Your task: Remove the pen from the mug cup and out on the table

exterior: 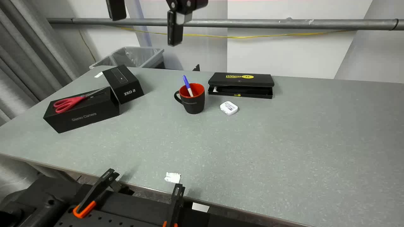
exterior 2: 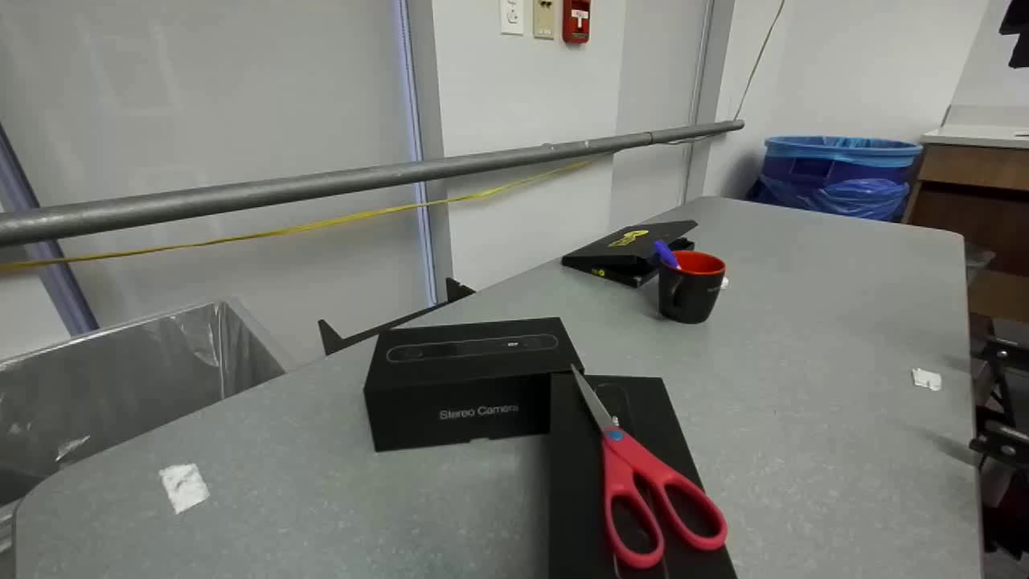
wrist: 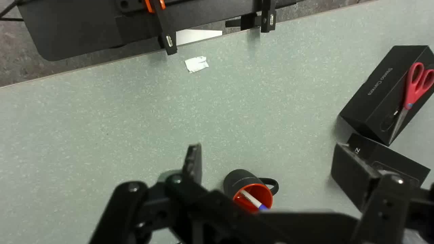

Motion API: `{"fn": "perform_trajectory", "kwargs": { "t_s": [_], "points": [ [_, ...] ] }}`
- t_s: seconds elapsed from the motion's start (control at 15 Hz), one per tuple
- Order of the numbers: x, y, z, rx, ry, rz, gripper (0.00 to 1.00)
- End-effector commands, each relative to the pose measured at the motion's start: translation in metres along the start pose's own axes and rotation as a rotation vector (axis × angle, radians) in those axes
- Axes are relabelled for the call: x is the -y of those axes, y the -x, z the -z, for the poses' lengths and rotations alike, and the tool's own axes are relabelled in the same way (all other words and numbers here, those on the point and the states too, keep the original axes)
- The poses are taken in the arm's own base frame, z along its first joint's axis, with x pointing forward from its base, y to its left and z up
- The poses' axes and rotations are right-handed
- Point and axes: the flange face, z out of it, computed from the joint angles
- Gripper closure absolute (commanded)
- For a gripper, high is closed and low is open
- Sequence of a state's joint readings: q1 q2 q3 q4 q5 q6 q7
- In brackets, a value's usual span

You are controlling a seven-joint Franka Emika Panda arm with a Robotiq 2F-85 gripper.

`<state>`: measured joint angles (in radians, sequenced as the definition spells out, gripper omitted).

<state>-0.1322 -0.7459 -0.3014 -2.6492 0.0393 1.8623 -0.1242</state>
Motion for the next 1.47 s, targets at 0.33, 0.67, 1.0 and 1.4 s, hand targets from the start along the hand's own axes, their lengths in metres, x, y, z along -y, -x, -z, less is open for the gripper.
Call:
{"fn": "perform_trajectory", "kwargs": {
  "t_s": [0.33, 0.67, 1.0, 1.4],
  "points": [
    [-0.001, 0.0, 0.002, -0.017, 0.005, 0.011, 0.0],
    [0.038, -0.066, -0.041, -0.039, 0.099, 0.247, 0.0],
    [0.067, -0.121, -0.111, -0.009, 0.14, 0.321, 0.0],
    [0.067, -0.123, -0.123, 0.032, 0.154, 0.314, 0.0]
  ]
}}
